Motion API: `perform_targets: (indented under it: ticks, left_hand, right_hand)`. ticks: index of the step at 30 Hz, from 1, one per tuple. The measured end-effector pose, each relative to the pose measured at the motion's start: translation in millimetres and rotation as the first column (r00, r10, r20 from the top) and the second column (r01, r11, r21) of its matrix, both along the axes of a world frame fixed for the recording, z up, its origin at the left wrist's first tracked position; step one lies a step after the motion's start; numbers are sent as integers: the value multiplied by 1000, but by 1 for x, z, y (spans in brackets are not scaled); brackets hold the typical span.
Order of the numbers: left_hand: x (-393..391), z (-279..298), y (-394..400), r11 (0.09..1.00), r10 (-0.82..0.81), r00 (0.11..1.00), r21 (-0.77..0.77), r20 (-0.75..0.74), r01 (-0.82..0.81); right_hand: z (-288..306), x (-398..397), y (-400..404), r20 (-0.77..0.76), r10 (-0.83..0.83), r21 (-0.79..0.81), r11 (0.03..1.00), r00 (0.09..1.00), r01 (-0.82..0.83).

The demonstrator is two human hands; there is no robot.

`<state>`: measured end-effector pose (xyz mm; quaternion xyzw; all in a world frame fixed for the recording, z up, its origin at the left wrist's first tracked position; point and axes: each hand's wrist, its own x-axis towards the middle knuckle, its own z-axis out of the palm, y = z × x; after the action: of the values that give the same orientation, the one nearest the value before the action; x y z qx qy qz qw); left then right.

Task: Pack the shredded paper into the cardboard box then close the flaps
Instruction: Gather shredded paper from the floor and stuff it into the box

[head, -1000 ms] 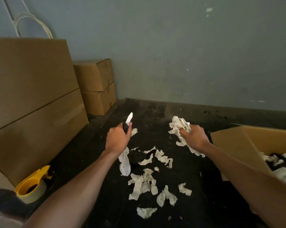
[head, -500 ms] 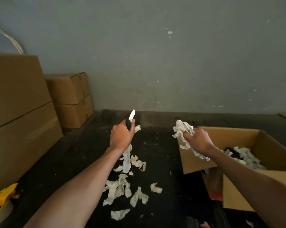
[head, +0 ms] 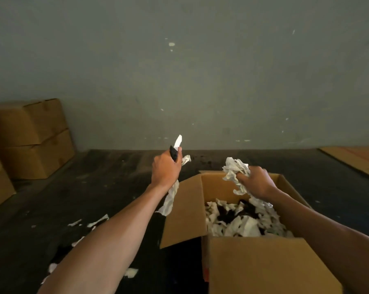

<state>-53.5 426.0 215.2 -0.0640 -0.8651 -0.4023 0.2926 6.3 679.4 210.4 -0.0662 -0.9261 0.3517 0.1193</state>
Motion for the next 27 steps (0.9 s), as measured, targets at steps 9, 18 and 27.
perform_targets:
  ticks: [9,18,27]
  left_hand:
    - [-22,-29,148,995,-31,994,99,106,20]
    - [-31,-98,183,990,-133,783,110,607,84]
    - [-48,-111,169,866,-122,431,-116,894,486]
  right_hand:
    - [-39,-40,104,121,106,-98,991,987,-94]
    - [-99,-69,133,339,240,-125,970,910,-210]
    - [-97,-101,159,467,301,10,938,832,-345]
